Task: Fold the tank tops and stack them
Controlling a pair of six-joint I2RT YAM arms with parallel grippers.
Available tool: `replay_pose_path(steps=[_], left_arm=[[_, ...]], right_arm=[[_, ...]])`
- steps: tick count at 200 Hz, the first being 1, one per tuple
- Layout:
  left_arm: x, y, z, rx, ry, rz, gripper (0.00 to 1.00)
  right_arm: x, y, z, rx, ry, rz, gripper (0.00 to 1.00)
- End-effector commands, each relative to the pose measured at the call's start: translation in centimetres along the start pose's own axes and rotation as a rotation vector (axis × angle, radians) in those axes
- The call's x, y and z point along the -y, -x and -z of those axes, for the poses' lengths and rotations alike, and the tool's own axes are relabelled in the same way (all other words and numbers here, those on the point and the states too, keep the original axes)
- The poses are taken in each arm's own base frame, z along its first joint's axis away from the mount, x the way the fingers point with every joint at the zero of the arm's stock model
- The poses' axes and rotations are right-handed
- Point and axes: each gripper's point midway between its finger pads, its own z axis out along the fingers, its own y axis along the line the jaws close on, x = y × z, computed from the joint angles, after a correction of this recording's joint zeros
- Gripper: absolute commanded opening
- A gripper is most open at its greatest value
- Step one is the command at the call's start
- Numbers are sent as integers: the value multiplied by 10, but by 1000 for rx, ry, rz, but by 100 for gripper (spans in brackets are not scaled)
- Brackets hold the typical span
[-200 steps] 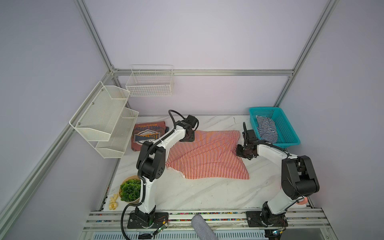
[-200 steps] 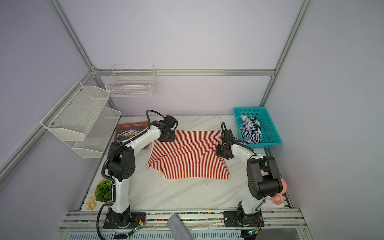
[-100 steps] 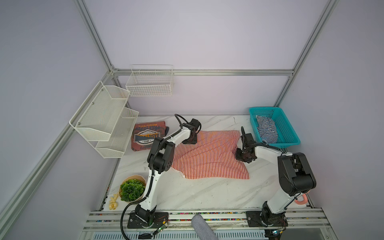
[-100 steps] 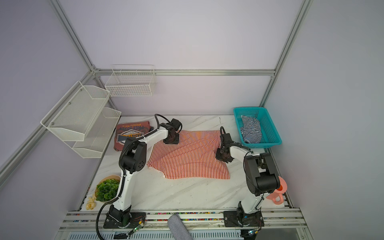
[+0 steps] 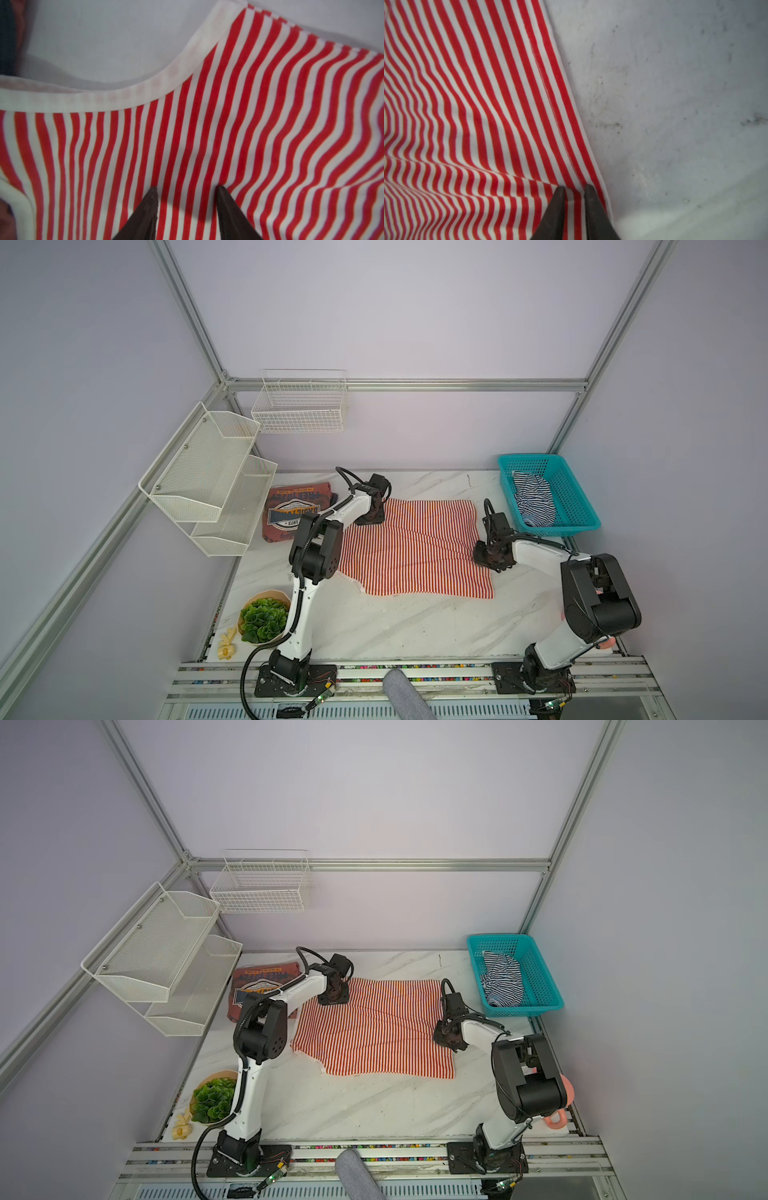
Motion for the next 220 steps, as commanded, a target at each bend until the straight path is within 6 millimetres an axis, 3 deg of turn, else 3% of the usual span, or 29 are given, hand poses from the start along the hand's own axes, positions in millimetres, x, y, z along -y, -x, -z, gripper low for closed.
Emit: replay_pose_path(steps=[1, 42, 65, 88, 113, 143, 176, 197, 220], left_arm=[[2, 7, 11, 6, -29, 28, 50], [21, 37, 80, 140, -120, -1, 64], [22, 45, 125, 208, -159, -10, 67], [20, 29, 166, 233, -215, -44, 68], [10, -12, 192, 219, -239, -98, 68], [-14, -85, 185, 94, -245, -108, 68], [-38, -156, 171, -21, -200, -119, 67], [-46, -184, 161, -79, -177, -130, 67], [-48, -201, 152, -129, -158, -140, 67]], right_arm=[[12, -14, 3, -50, -51, -2, 30], [-14, 26, 41, 74, 39, 28, 43], [-19, 36, 66, 128, 59, 28, 47], [-19, 21, 80, 134, 36, 38, 49], [-25, -16, 80, 89, 30, 60, 49], [-14, -61, 72, 11, -11, 45, 49], [0, -84, 77, -21, -32, 12, 48], [7, -95, 76, -52, -39, -4, 45], [14, -107, 72, -83, -52, -18, 44]])
